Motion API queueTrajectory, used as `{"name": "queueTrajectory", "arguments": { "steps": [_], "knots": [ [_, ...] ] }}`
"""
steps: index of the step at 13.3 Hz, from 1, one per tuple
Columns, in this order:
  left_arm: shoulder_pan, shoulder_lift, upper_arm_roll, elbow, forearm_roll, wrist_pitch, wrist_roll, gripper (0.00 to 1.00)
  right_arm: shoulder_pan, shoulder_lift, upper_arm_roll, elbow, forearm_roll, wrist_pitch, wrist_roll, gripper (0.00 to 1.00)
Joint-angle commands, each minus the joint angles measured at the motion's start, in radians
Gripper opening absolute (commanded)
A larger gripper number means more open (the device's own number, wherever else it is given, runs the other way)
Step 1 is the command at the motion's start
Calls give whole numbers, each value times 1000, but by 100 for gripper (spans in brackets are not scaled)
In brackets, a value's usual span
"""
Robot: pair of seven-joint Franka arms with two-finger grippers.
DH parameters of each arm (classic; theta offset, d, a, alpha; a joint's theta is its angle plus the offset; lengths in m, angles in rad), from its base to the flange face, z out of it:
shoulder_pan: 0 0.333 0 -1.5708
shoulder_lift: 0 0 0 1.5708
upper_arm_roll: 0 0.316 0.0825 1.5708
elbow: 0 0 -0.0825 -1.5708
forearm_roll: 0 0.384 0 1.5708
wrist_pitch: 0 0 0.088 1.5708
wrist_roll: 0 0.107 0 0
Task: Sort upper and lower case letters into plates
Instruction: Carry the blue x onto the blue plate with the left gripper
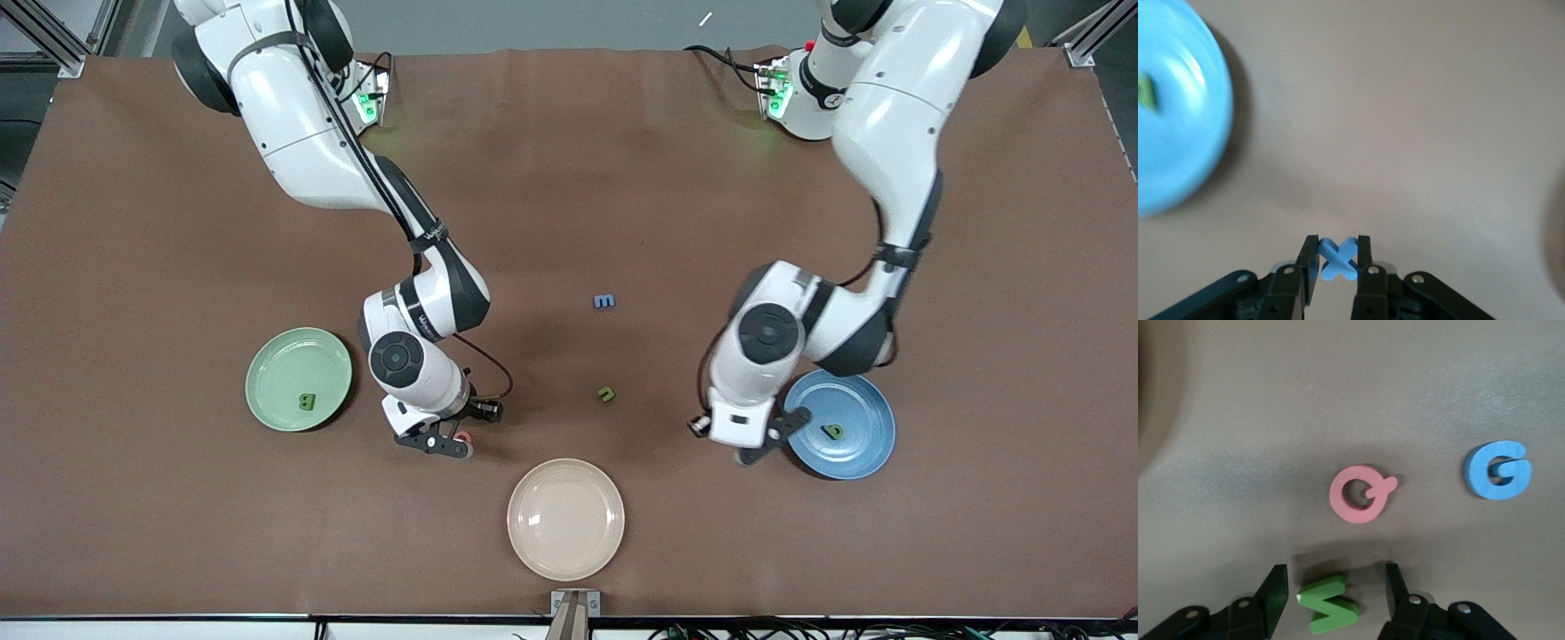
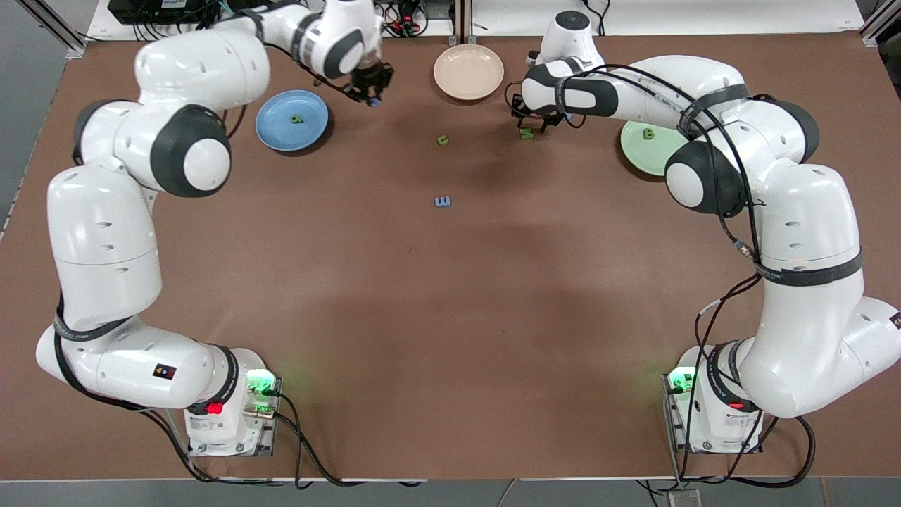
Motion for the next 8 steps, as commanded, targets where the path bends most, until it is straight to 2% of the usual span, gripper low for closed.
{"name": "queueTrajectory", "arguments": {
  "steps": [1, 2, 3, 5, 6, 7, 8],
  "knots": [
    [99, -6, -10, -23, 20, -5, 144, 0, 27, 13, -9, 23, 8, 3, 19, 67],
    [125, -3, -10, -24, 20, -5, 189, 1, 33, 13, -9, 21, 5, 3, 19, 66],
    [154, -2, -10, -29, 21, -12, 227, 2, 41, 13, -9, 19, 0, 3, 16, 59],
    [169, 1, -10, -29, 21, -60, 246, 7, 44, 13, -9, 16, -43, 3, 10, 34],
    [170, 4, -10, -33, 21, -83, 248, 13, 44, 13, -9, 15, -69, 3, 10, 26],
    [184, 1, -11, -44, 23, -110, 261, 33, 43, 13, -9, 15, -87, 3, 12, 20],
    [196, -2, -19, -50, 21, -118, 299, 60, 41, 15, -9, 15, -92, 3, 10, 16]
  ]
}}
